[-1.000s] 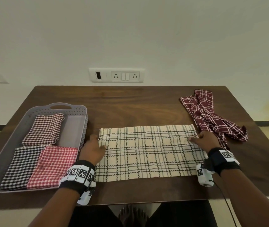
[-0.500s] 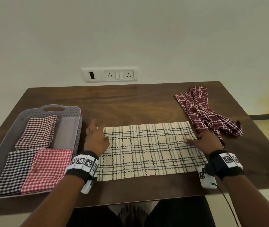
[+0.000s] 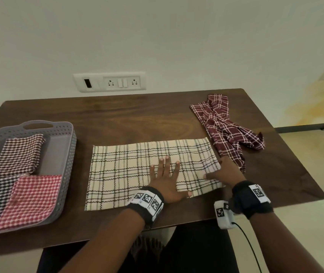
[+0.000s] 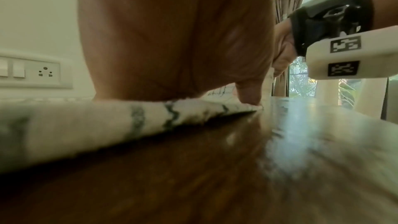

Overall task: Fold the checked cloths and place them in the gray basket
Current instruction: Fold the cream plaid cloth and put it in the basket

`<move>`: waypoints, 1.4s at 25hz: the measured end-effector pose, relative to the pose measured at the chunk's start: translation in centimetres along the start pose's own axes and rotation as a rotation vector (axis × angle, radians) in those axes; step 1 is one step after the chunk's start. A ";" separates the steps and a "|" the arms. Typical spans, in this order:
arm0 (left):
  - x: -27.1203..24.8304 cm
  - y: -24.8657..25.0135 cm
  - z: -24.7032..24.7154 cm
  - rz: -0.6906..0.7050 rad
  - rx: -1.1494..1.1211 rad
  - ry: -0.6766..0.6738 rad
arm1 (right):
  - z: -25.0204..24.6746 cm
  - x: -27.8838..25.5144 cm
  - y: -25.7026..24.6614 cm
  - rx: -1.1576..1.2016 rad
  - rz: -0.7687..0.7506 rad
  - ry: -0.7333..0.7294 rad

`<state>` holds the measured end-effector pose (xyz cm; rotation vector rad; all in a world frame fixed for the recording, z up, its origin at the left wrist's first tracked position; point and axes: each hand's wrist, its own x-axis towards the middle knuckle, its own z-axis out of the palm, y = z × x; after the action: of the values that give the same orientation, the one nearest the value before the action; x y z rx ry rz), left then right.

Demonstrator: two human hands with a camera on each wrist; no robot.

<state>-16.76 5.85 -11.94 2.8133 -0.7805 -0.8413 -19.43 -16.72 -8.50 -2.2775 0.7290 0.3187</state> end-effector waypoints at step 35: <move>-8.2 -17.1 -0.7 -0.248 -0.560 0.515 | 14.5 -7.0 -11.9 -0.365 -0.670 -0.126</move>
<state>-14.64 24.67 -11.40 2.4526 -0.0946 -0.2595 -18.36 3.24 -9.29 -2.6538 -0.1943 0.2814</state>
